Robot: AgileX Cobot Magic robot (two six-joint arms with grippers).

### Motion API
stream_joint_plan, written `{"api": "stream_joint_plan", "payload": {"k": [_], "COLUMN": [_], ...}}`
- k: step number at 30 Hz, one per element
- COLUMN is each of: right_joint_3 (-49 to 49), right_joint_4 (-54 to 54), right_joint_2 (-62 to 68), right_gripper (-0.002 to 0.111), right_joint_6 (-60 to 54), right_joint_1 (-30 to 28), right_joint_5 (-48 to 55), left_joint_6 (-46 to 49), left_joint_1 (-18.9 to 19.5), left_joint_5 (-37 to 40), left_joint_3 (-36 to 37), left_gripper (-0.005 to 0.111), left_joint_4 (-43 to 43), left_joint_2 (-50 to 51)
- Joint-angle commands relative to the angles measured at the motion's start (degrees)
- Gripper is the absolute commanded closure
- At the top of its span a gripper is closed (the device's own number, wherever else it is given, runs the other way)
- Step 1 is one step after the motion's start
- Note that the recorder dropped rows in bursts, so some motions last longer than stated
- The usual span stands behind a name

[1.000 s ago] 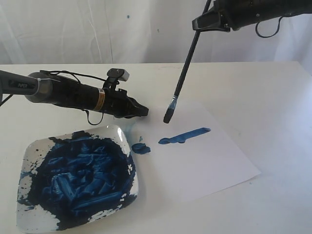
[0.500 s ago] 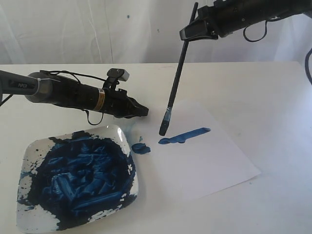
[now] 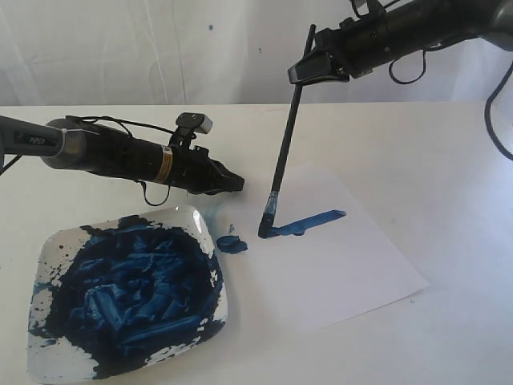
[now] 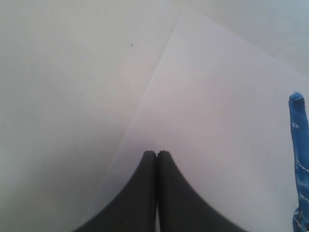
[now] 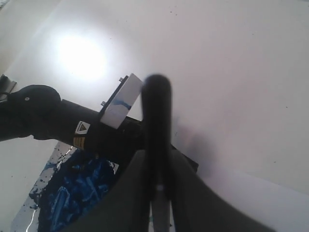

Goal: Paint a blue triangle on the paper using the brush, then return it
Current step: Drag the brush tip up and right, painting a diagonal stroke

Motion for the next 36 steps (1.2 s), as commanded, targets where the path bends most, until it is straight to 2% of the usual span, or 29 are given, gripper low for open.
{"api": "stream_joint_plan", "payload": {"k": [1, 11, 36], "right_joint_3": [0.1, 0.1, 0.1], "right_joint_4": [-1.6, -1.8, -1.6], "right_joint_2": [-0.2, -0.1, -0.1], "right_gripper": [0.108, 0.108, 0.108], "right_joint_6": [0.0, -1.5, -6.7], "right_joint_1": [0.0, 0.0, 0.0], "right_joint_5": [0.3, 0.3, -9.3], "left_joint_6": [0.0, 0.0, 0.0], "left_joint_1": [-0.1, -0.1, -0.1], "left_joint_5": [0.3, 0.3, 0.3], "left_joint_3": [0.0, 0.0, 0.0], "left_gripper": [0.107, 0.107, 0.107], "left_joint_4": [0.4, 0.4, 0.4], "left_joint_2": [-0.3, -0.3, -0.3]}}
